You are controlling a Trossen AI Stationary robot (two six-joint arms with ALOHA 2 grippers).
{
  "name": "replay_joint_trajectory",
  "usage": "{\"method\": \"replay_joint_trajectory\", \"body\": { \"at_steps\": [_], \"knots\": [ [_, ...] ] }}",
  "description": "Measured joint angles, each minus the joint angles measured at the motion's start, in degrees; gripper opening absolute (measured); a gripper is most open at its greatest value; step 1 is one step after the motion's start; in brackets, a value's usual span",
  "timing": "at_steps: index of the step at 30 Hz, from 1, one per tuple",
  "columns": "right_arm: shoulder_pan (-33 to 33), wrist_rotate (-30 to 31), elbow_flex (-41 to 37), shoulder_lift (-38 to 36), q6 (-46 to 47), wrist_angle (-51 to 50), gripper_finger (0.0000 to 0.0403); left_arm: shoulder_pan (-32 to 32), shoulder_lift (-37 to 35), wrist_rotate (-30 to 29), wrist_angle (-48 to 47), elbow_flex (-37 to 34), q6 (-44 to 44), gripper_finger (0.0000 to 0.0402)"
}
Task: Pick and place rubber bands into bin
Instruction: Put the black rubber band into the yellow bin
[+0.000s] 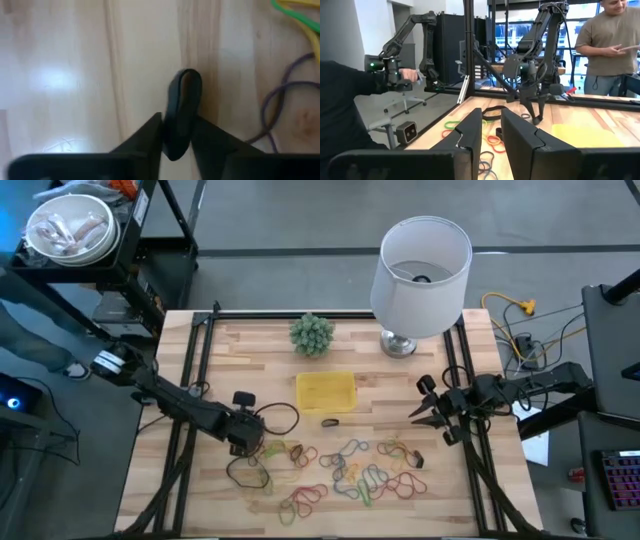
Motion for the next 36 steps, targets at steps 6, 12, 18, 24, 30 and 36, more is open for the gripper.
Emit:
{"method": "replay_joint_trajectory", "body": {
  "at_steps": [6, 12, 18, 24, 30, 36],
  "knots": [
    [0.00, 0.02, 0.00, 0.00, 0.22, 0.00, 0.0068, 0.00, -0.64, -1.96, -0.16, 1.27, 0.00, 0.0005],
    [0.00, 0.02, 0.00, 0.02, 0.24, 0.03, 0.0068, 0.15, -0.76, -12.76, 5.39, 5.95, 7.58, 0.0002],
    [0.00, 0.04, 0.00, 0.02, 0.17, -0.02, 0.0068, 5.06, -0.80, -15.90, 22.86, 8.69, 25.60, 0.0001],
    [0.00, 0.04, 0.00, 0.00, -0.41, -0.11, 0.0068, 13.33, 0.27, -12.66, 26.90, 10.88, 29.88, 0.0001],
    [-0.02, 0.04, -0.02, 0.22, -1.55, -0.09, 0.0068, 21.26, 3.67, -1.73, 34.53, 10.95, 31.53, 0.0000],
    [-0.01, 0.04, -0.05, 0.35, -1.55, -0.11, 0.0068, 24.36, 8.52, 0.77, 37.18, 12.75, 31.08, 0.0000]
  ]
}}
